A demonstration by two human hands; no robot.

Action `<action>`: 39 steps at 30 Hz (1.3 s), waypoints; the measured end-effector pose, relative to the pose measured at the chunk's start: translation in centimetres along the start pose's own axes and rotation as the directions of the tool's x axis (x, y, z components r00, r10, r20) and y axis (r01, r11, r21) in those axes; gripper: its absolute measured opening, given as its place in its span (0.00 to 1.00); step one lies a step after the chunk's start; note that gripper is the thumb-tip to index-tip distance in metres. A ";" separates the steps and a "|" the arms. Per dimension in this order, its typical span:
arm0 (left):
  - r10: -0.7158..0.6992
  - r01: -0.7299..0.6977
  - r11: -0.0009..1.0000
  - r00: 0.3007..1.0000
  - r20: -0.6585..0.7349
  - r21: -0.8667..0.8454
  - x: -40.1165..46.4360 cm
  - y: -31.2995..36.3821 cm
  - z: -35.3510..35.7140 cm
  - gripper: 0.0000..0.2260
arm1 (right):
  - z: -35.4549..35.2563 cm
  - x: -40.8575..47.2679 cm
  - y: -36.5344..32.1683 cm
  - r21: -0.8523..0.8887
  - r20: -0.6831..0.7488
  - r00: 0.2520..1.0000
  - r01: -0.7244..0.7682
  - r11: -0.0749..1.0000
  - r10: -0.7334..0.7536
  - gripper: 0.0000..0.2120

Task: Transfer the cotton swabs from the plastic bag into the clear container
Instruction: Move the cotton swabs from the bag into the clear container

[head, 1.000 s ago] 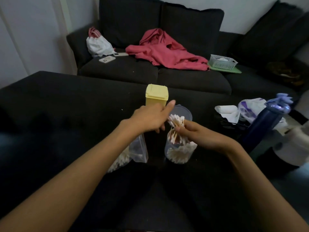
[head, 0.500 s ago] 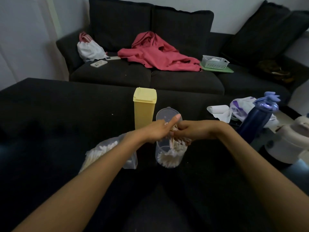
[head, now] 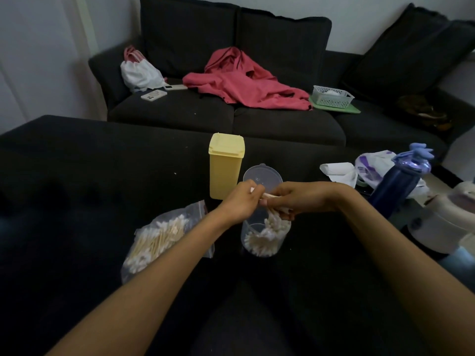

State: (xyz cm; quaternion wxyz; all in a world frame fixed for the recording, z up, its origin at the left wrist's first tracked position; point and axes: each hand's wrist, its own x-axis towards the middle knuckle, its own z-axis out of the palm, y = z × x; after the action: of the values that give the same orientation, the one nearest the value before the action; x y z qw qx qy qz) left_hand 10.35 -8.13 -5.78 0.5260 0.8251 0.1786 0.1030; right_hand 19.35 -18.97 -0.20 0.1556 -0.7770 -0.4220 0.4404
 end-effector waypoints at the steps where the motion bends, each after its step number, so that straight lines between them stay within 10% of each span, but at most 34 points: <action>1: -0.002 0.002 1.000 1.000 -0.008 -0.015 0.0 0.0 0.0 0.10 | 0.0 -0.1 -0.1 -0.020 -0.006 1.000 -0.012 1.000 0.012 0.17; 5: -0.041 0.036 0.997 0.997 -0.065 -0.075 0.1 0.0 -0.1 0.09 | -0.1 -0.2 0.0 -0.082 -0.107 0.994 -0.035 0.996 0.026 0.22; 10: -0.118 0.089 0.978 0.982 -0.148 -0.189 0.3 -0.4 0.2 0.11 | 1.0 -0.5 1.2 0.335 -0.272 0.962 0.115 0.935 -0.021 0.18; 17: -0.009 -0.009 0.998 0.960 -0.279 -0.064 -0.7 0.8 1.6 0.12 | 4.8 1.0 1.1 0.785 -0.520 0.821 0.351 0.511 0.234 0.21; 27: -0.040 0.031 0.987 0.998 -0.056 -0.155 -1.7 1.2 1.1 0.12 | 5.0 2.0 1.0 0.665 -0.706 0.620 0.415 0.621 0.342 0.13; 32: -0.049 0.050 0.988 0.999 0.010 -0.149 -1.9 0.5 0.5 0.11 | 5.0 2.0 0.6 0.755 -0.601 0.708 0.350 0.555 0.371 0.10; 39: -0.061 0.061 0.998 0.998 0.019 0.000 -2.5 -0.2 -1.6 0.13 | 4.7 1.5 1.1 0.580 -0.655 0.716 0.274 0.767 0.240 0.12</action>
State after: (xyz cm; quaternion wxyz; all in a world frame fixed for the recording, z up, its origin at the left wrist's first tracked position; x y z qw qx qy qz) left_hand 7.49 -7.72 -5.25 0.5308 0.8200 0.1990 0.0791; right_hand 16.49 -19.06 -4.33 0.5625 -0.7776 -0.1622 0.2292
